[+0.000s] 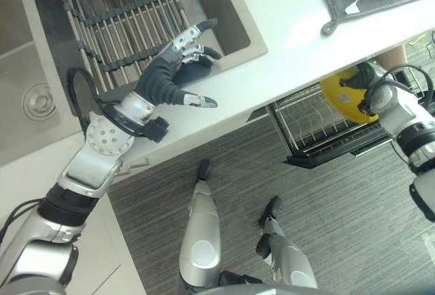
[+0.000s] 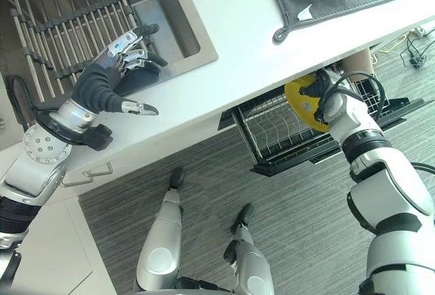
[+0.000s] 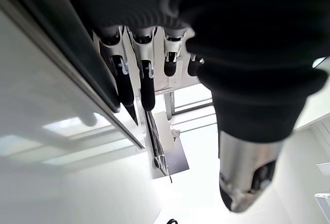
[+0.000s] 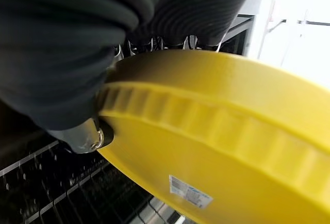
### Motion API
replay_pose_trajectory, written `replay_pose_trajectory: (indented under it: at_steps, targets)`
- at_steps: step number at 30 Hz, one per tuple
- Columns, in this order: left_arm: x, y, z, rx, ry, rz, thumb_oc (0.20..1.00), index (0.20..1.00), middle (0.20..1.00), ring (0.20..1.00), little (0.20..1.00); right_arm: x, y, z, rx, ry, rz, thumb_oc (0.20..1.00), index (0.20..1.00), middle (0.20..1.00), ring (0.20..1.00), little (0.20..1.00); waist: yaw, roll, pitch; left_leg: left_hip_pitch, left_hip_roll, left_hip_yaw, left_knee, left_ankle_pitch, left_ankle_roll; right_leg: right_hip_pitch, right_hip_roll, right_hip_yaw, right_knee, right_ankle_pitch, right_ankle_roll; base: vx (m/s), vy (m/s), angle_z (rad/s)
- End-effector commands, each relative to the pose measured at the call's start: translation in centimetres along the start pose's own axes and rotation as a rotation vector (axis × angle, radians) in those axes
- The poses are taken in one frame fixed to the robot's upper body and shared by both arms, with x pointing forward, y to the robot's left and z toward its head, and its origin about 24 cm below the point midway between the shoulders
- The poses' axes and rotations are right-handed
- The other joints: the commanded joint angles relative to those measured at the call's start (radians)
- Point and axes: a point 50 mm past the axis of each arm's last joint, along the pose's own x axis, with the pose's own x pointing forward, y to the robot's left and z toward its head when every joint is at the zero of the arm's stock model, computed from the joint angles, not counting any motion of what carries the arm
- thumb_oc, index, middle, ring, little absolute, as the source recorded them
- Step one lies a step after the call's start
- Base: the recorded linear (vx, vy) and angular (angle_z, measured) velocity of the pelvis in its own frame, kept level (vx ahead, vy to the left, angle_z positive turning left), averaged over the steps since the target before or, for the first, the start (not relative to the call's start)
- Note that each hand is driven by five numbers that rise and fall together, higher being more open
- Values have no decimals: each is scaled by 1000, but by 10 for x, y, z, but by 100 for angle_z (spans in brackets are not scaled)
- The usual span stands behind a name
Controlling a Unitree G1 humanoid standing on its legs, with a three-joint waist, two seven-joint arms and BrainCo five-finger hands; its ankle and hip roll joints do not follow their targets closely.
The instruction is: Place the dishes in the dishwasher.
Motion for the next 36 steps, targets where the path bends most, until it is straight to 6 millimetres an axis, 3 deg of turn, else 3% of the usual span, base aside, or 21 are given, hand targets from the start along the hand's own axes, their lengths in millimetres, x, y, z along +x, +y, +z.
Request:
replay_pose_trajectory:
  at_steps: [1, 9, 15, 20, 24, 36]
  targets:
    - [-8, 0, -4, 3, 30, -46, 1000, 1000, 1000, 1000, 1000, 6, -31, 37, -117, -144, -33, 200, 200, 200, 200, 200, 39, -42, -45, -83, -11, -30, 5, 5, -5, 171, -68, 18, 1, -106, 87, -15, 4, 4]
    - [-2, -1, 3, 8, -14, -89, 1000, 1000, 1000, 1000, 1000, 8, -18, 61, -340, -247, 42, 200, 200, 200, 200, 200, 67, -38, -41, -108, -27, -43, 5, 12, -2, 166, -71, 5, 0, -106, 93, -11, -1, 2]
    - [-3, 1, 5, 25, -27, -116, 1000, 1000, 1000, 1000, 1000, 8, -25, 71, -504, -284, -20, 200, 200, 200, 200, 200, 84, -53, -34, -132, -27, -47, 21, 11, -2, 167, -62, -3, 0, -108, 97, -34, -49, 4]
    - [-5, 3, 5, 35, -32, -111, 1000, 1000, 1000, 1000, 1000, 8, -35, 64, -571, -260, -237, 200, 200, 200, 200, 200, 84, -51, -35, -161, -23, -42, 47, 7, -2, 159, -58, -7, 0, -111, 99, -68, -10, -4]
    - [-5, 3, 3, 36, -32, -99, 1000, 1000, 1000, 1000, 1000, 8, -39, 53, -586, -205, -299, 200, 200, 200, 200, 200, 78, -44, -34, -172, -25, -37, 55, 7, -1, 154, -56, -1, 0, -114, 97, -61, 9, -7]
    - [0, 3, 4, 37, -59, -68, 1000, 1000, 1000, 1000, 1000, -8, -89, 38, -655, -101, -896, 200, 200, 200, 200, 200, 59, -16, -25, -234, -43, -36, 105, -5, 7, 121, -48, 20, 13, -135, 86, -68, 12, -3]
